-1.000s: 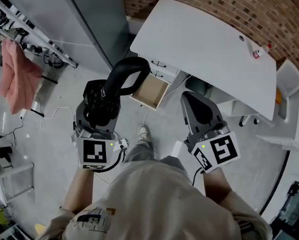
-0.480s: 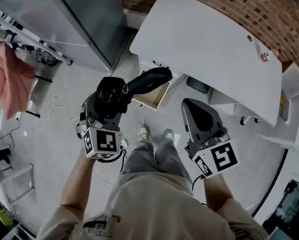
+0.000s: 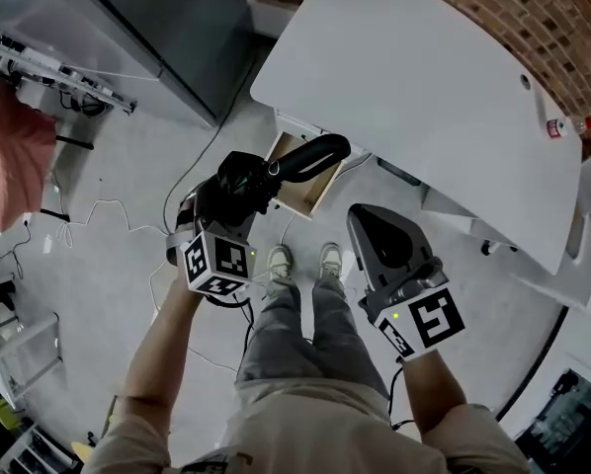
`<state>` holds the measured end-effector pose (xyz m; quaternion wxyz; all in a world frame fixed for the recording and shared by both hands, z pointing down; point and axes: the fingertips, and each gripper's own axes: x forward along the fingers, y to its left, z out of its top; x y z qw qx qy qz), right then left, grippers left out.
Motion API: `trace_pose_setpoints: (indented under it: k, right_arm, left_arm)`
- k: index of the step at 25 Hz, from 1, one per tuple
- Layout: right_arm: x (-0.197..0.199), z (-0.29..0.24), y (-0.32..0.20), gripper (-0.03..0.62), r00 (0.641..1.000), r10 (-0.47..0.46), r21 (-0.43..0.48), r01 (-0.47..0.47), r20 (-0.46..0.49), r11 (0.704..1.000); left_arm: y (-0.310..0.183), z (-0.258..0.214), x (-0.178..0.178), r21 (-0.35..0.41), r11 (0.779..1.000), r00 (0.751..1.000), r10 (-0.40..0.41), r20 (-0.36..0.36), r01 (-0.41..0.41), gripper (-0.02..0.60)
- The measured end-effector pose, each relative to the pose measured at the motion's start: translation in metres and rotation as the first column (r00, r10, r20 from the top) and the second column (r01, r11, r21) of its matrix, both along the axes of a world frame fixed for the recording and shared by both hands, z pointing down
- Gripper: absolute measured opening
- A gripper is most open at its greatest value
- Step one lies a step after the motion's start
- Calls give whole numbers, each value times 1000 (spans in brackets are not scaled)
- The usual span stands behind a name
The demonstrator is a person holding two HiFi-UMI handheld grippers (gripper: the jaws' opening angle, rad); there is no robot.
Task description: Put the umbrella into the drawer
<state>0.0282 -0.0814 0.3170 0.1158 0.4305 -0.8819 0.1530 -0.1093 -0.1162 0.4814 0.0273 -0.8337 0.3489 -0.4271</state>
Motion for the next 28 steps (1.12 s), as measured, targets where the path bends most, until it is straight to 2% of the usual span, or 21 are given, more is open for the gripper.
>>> trace_pose_setpoints:
  k: [5, 10, 16, 22, 28]
  right_arm:
    - [2, 60, -18, 6, 999, -30, -39, 31, 11, 999]
    - [0, 116, -26, 6, 999, -28, -82, 31, 31, 996]
    - [-3, 182, -31, 6, 998, -29, -129, 36, 55, 991]
    - [-1, 243, -29, 6, 995, -98, -151, 98, 10, 984]
    - [0, 296, -36, 6, 995, -101, -173, 100, 5, 980]
  left_arm:
    - [-20, 75, 20, -33, 996, 996, 81, 33, -80, 267]
    - [-25, 151, 25, -94, 984, 983, 159, 96, -150, 267]
    - [-25, 238, 32, -192, 955, 964, 249, 95, -228, 267]
    - [-20, 323, 29, -263, 931, 944, 295, 144, -251, 267]
    - [-15, 393, 36, -340, 908, 946, 301, 119, -246, 267]
